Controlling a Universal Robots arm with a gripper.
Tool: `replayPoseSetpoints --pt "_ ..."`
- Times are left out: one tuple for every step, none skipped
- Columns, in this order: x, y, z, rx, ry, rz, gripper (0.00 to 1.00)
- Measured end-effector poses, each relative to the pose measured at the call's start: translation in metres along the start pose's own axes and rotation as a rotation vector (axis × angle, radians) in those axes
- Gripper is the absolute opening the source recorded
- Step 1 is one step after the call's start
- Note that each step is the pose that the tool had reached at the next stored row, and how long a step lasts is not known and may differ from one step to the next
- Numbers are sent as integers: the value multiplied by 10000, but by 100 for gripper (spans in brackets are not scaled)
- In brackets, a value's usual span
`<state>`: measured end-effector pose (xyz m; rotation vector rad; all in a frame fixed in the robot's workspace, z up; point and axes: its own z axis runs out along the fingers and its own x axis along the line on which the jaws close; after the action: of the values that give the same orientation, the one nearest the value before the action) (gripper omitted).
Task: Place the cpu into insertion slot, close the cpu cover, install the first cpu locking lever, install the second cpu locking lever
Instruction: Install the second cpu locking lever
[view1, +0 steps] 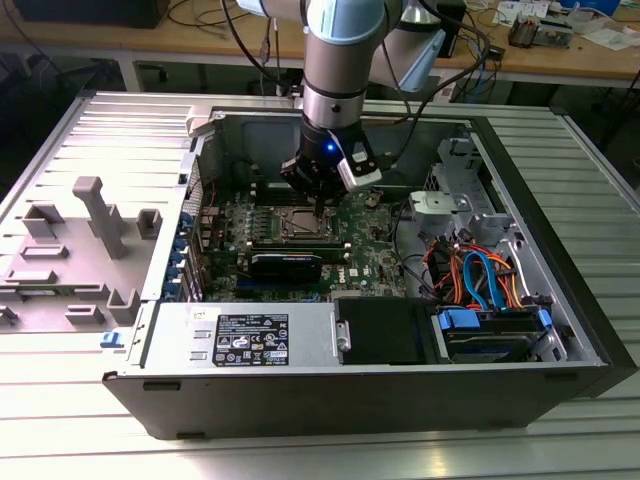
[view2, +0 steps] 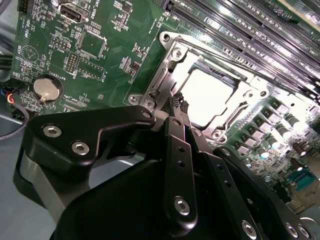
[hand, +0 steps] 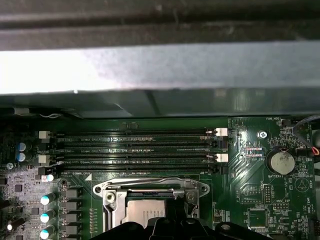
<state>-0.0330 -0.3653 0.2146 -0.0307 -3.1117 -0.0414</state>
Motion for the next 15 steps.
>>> replayPoseSetpoints --pt "0 -3 1 0 0 -34 11" --pt "0 -3 1 3 2 -89 11" --pt "0 -4 0 7 6 -190 11" --pt "0 -4 1 12 10 -336 11" --pt "0 -4 1 16 13 -472 11" --pt "0 -4 1 19 16 -571 11" --pt "0 -4 2 20 17 -620 11" --pt "0 -4 2 20 18 -649 11" --pt "0 -4 0 20 18 -682 11" --pt "0 -3 -16 20 18 -687 11" --pt "1 -3 -39 21 19 -687 11" --pt "1 -2 -50 22 19 -687 11" --pt "2 -2 -60 23 19 -687 11" --pt "2 -2 -77 23 19 -687 11" --pt "2 -1 -90 23 19 -687 11"
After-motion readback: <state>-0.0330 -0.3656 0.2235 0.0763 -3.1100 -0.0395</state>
